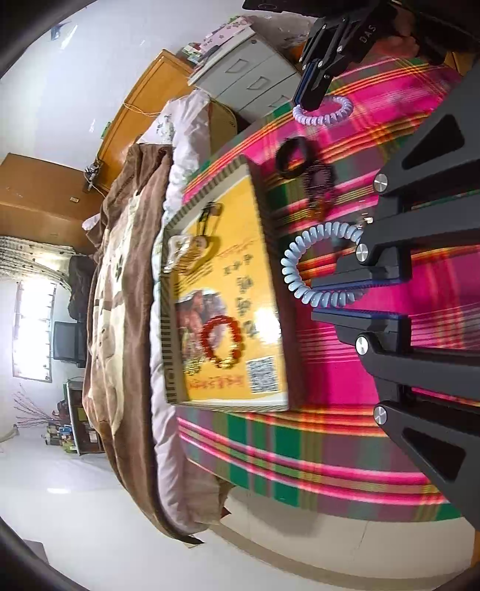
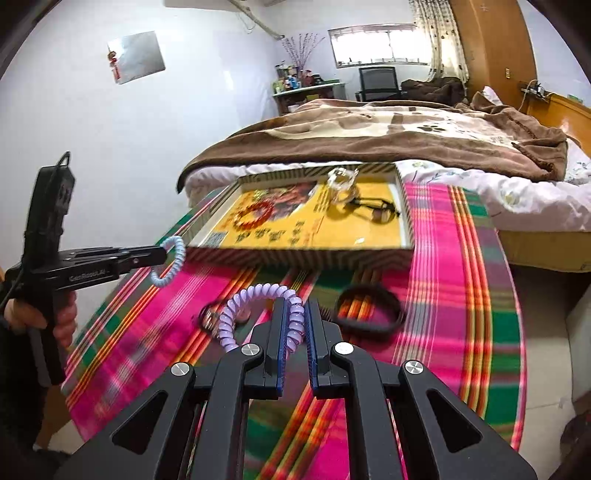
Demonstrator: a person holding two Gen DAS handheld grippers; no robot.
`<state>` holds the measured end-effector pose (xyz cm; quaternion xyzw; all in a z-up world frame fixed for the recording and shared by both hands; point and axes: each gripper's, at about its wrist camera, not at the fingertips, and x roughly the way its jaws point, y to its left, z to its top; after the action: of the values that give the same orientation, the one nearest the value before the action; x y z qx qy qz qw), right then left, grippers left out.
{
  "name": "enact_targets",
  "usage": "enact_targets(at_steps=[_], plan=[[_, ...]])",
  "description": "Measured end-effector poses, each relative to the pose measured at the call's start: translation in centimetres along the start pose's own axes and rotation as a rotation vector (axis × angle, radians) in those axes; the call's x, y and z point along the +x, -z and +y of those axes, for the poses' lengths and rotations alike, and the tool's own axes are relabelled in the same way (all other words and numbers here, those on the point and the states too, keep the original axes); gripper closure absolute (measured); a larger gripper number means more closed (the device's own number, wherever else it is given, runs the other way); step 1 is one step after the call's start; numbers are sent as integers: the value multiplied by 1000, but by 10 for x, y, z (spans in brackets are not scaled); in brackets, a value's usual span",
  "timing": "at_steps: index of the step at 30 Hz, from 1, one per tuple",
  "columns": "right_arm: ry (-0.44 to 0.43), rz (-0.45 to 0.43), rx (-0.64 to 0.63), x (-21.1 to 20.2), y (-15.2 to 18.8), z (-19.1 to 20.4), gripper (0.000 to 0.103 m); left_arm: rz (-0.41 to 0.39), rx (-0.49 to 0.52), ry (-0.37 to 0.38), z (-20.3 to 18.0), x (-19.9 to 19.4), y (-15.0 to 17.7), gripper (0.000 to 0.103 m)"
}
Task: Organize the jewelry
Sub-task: 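Carry both coil hair ties into the yellow box and open both tools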
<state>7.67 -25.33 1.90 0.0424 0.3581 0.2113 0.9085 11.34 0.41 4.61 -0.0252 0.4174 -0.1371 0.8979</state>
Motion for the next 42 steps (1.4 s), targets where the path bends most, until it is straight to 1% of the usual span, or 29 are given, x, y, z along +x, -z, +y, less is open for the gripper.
enact_targets(at_steps=[8, 17, 22, 25, 29, 34, 38, 42], plan=[[23, 18, 15, 39, -41, -7, 94, -15, -17, -3, 20, 22, -44, 94], [64, 57, 74, 93, -77, -23, 94, 1, -30, 7, 37, 72, -93, 94], [87, 86, 94, 119, -87, -30, 94, 15, -27, 22, 39, 101, -118, 94], [99, 102, 101, 134, -92, -33, 94, 30, -29, 30, 41, 119, -127, 94], [128, 131, 101, 151, -97, -35, 94, 69, -34, 29, 43, 149, -138, 94], [152, 154, 93, 166, -102, -36, 94, 117, -52, 41, 44, 179, -144, 94], [176, 182, 88, 177, -102, -38, 94, 144, -52, 32, 40, 195, -146, 94], [189, 192, 91, 181, -101, -41, 94, 152, -55, 30, 40, 202, -147, 94]])
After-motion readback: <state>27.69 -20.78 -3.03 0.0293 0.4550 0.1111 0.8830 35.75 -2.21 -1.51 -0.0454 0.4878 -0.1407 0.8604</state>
